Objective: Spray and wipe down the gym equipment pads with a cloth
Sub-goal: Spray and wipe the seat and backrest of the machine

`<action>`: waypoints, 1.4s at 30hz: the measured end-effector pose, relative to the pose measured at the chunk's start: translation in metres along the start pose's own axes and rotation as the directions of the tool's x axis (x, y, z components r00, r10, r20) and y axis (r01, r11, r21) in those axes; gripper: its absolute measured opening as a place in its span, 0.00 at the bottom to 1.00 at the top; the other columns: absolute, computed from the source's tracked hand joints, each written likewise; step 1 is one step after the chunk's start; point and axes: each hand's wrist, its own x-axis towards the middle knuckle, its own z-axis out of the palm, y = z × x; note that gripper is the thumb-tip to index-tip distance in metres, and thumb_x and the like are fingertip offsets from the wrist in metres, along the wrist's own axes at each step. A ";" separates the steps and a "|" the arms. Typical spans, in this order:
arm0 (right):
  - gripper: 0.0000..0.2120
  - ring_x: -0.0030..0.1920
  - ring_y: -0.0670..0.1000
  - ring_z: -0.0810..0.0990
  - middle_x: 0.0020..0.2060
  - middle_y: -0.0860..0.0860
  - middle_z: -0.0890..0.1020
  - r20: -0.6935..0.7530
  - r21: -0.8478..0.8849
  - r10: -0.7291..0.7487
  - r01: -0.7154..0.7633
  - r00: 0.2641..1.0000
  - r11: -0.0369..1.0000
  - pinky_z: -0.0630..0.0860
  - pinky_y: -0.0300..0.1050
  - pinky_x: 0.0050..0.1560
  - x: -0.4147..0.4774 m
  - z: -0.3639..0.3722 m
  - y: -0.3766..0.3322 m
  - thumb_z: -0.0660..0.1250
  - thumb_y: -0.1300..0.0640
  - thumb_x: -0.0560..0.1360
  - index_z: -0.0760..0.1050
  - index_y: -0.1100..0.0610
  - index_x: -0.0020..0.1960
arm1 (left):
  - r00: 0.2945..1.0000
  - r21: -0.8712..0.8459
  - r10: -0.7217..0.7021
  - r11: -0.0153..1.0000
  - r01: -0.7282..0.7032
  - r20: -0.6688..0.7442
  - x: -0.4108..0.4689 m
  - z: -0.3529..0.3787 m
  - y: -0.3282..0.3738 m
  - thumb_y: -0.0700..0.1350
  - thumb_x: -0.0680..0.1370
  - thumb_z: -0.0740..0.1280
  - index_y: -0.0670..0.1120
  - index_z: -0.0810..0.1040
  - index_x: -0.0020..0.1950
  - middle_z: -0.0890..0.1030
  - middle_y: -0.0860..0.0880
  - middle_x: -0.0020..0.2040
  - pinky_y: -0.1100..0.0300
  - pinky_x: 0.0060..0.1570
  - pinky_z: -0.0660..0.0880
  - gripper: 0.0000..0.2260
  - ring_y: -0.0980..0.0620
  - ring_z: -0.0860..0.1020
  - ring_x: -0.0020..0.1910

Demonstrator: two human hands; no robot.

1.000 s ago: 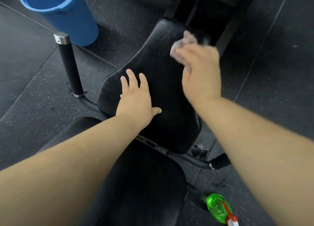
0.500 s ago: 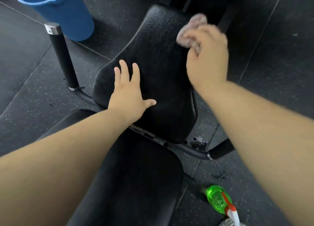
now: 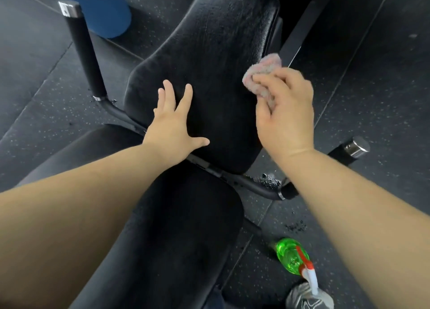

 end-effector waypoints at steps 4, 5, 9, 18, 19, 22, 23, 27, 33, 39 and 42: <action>0.20 0.56 0.52 0.65 0.59 0.50 0.74 0.141 -0.023 -0.089 0.093 0.986 0.995 0.62 0.39 0.57 -0.024 0.016 0.013 0.63 0.63 0.70 0.78 0.54 0.61 | 1.000 -0.032 -0.015 0.999 0.015 0.002 -0.010 0.013 0.000 0.54 0.70 0.76 0.57 0.40 0.80 0.31 0.47 0.78 0.42 0.76 0.53 0.52 0.47 0.34 0.78; 0.21 0.55 0.54 0.66 0.59 0.50 0.74 0.178 -0.031 -0.152 0.160 0.972 0.987 0.66 0.44 0.57 -0.037 0.019 0.018 0.62 0.65 0.68 0.79 0.54 0.60 | 1.000 -0.029 -0.023 0.999 0.022 -0.013 -0.010 0.014 0.000 0.54 0.70 0.77 0.57 0.40 0.80 0.31 0.47 0.78 0.42 0.76 0.53 0.52 0.47 0.35 0.78; 0.25 0.55 0.54 0.68 0.58 0.50 0.74 0.287 -0.003 -0.305 0.319 0.908 0.948 0.76 0.56 0.53 -0.082 0.023 0.025 0.63 0.67 0.65 0.81 0.54 0.59 | 0.999 -0.023 -0.034 0.999 0.034 -0.039 -0.007 0.016 0.001 0.54 0.70 0.77 0.57 0.41 0.80 0.32 0.47 0.79 0.41 0.76 0.53 0.52 0.47 0.35 0.78; 0.20 0.56 0.48 0.62 0.57 0.41 0.71 0.211 0.019 -0.340 0.344 0.916 0.939 0.65 0.35 0.61 0.017 0.013 0.004 0.55 0.67 0.68 0.75 0.57 0.56 | 0.995 -0.048 0.009 0.999 -0.014 -0.098 -0.009 0.025 -0.010 0.57 0.67 0.77 0.61 0.42 0.79 0.33 0.52 0.79 0.51 0.72 0.60 0.53 0.52 0.38 0.79; 0.22 0.57 0.50 0.65 0.60 0.44 0.73 0.281 -0.005 -0.392 0.409 0.876 0.912 0.68 0.43 0.63 0.005 0.024 0.007 0.52 0.63 0.67 0.75 0.57 0.57 | 0.994 -0.042 0.023 0.999 -0.028 -0.110 -0.008 0.025 -0.012 0.57 0.67 0.77 0.61 0.43 0.79 0.33 0.52 0.79 0.52 0.72 0.59 0.52 0.52 0.38 0.79; 0.25 0.61 0.55 0.70 0.62 0.50 0.77 0.424 -0.045 -0.527 0.598 0.737 0.800 0.65 0.53 0.68 -0.055 0.047 0.020 0.51 0.58 0.68 0.79 0.58 0.58 | 0.988 -0.022 0.053 0.998 -0.056 -0.143 -0.007 0.027 -0.016 0.57 0.67 0.77 0.61 0.44 0.79 0.35 0.51 0.80 0.52 0.73 0.58 0.52 0.52 0.39 0.79; 0.23 0.60 0.56 0.72 0.60 0.50 0.79 0.424 -0.017 -0.558 0.623 0.713 0.782 0.65 0.53 0.68 -0.063 0.048 0.023 0.54 0.59 0.68 0.80 0.58 0.58 | 0.987 -0.011 0.061 0.998 -0.064 -0.147 -0.006 0.028 -0.017 0.57 0.67 0.78 0.60 0.44 0.79 0.36 0.50 0.80 0.51 0.73 0.57 0.52 0.52 0.40 0.79; 0.17 0.56 0.59 0.72 0.60 0.50 0.77 0.241 -0.007 -0.513 0.530 0.824 0.848 0.69 0.50 0.59 -0.023 0.033 0.022 0.63 0.59 0.69 0.79 0.56 0.57 | 0.986 0.009 0.069 0.998 -0.069 -0.149 -0.005 0.030 -0.020 0.59 0.67 0.77 0.62 0.44 0.79 0.36 0.51 0.80 0.52 0.74 0.55 0.52 0.52 0.40 0.79; 0.12 0.46 0.52 0.71 0.41 0.46 0.73 0.465 0.164 -0.615 0.620 0.637 0.767 0.73 0.48 0.48 -0.039 0.042 0.016 0.63 0.62 0.70 0.64 0.48 0.38 | 0.977 0.089 0.089 0.993 -0.073 -0.194 -0.006 0.031 -0.019 0.58 0.69 0.76 0.62 0.44 0.79 0.39 0.49 0.81 0.50 0.75 0.58 0.50 0.50 0.45 0.80; 0.15 0.61 0.49 0.73 0.61 0.46 0.78 0.156 0.300 -0.480 0.422 0.863 0.856 0.59 0.27 0.62 -0.048 0.024 0.032 0.71 0.52 0.73 0.80 0.52 0.60 | 0.936 -0.170 0.307 0.927 -0.335 -0.171 -0.033 0.032 0.009 0.49 0.71 0.75 0.70 0.44 0.75 0.50 0.49 0.81 0.53 0.78 0.50 0.47 0.56 0.43 0.79; 0.13 0.61 0.44 0.74 0.57 0.41 0.78 -0.046 0.453 -0.244 0.238 0.969 0.859 0.64 0.32 0.65 -0.049 0.018 0.042 0.61 0.62 0.76 0.82 0.48 0.49 | 0.872 0.028 0.426 0.901 -0.433 -0.240 -0.039 0.064 0.037 0.61 0.69 0.70 0.71 0.48 0.75 0.55 0.53 0.80 0.48 0.74 0.59 0.42 0.51 0.51 0.79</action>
